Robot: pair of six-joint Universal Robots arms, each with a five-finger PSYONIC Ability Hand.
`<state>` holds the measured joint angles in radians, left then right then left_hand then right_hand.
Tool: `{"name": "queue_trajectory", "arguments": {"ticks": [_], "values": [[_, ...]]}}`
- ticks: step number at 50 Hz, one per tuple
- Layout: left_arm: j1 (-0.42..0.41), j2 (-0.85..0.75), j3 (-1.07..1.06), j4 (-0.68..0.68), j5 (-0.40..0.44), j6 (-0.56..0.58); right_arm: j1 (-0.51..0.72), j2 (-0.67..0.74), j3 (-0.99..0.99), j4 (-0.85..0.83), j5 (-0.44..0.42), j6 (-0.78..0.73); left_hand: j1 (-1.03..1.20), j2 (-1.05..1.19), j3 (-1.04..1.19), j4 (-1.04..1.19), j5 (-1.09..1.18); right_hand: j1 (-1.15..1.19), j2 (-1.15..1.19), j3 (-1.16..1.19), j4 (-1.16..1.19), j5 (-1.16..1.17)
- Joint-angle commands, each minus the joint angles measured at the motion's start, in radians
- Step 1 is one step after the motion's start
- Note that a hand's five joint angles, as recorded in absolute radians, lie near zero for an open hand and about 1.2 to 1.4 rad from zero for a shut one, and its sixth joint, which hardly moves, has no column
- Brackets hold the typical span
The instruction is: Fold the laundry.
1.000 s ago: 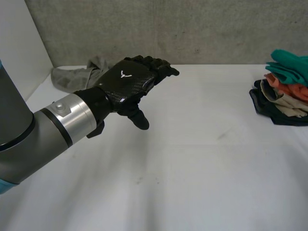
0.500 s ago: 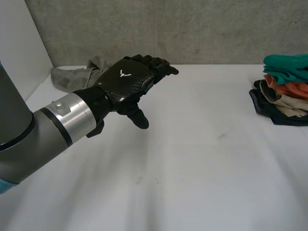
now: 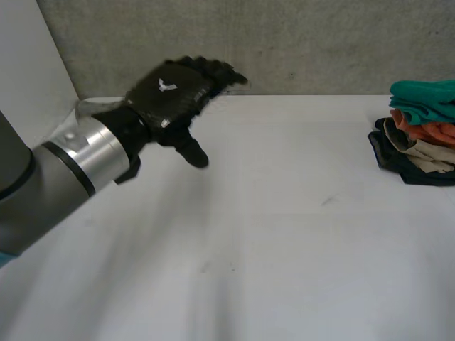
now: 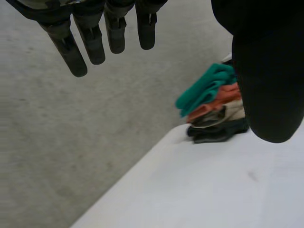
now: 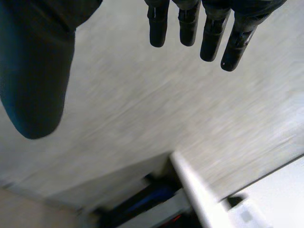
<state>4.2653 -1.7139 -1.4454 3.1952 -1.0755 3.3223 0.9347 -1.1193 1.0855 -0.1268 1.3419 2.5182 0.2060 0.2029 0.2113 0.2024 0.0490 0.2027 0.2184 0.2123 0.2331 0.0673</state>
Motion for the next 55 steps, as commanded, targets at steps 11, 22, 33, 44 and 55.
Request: {"name": "queue_trajectory", "arguments": {"ticks": [11, 22, 33, 44, 55], "values": [[0.292, -0.343, 0.355, 0.161, -0.207, 0.031, 0.674, -0.310, 0.439, -0.320, -0.171, 0.235, -0.010, -0.007, -0.015, -0.007, -0.028, -0.028, -0.044, -0.038, -0.059, -0.067], [0.372, -0.756, 0.615, 0.173, -0.098, 0.238, 0.797, -0.212, 0.643, -0.294, -0.156, 0.022, 0.008, 0.011, 0.002, 0.011, -0.010, -0.028, -0.044, -0.038, -0.059, -0.067], [0.383, -1.052, 0.882, 0.253, -0.040, 0.312, 0.822, -0.177, 0.717, -0.232, -0.084, -0.016, 0.175, 0.178, 0.169, 0.178, 0.157, -0.028, -0.044, -0.038, -0.059, -0.067], [0.384, -1.181, 0.950, 0.453, -0.017, 0.450, 0.814, -0.177, 0.768, -0.224, -0.082, -0.018, 0.451, 0.454, 0.445, 0.454, 0.433, -0.028, -0.044, -0.038, -0.059, -0.067], [0.415, -1.250, 1.005, 0.496, 0.101, 0.540, 0.809, -0.191, 0.807, -0.206, -0.087, -0.022, 0.404, 0.407, 0.399, 0.407, 0.386, -0.028, -0.044, -0.038, -0.059, -0.067]]}}
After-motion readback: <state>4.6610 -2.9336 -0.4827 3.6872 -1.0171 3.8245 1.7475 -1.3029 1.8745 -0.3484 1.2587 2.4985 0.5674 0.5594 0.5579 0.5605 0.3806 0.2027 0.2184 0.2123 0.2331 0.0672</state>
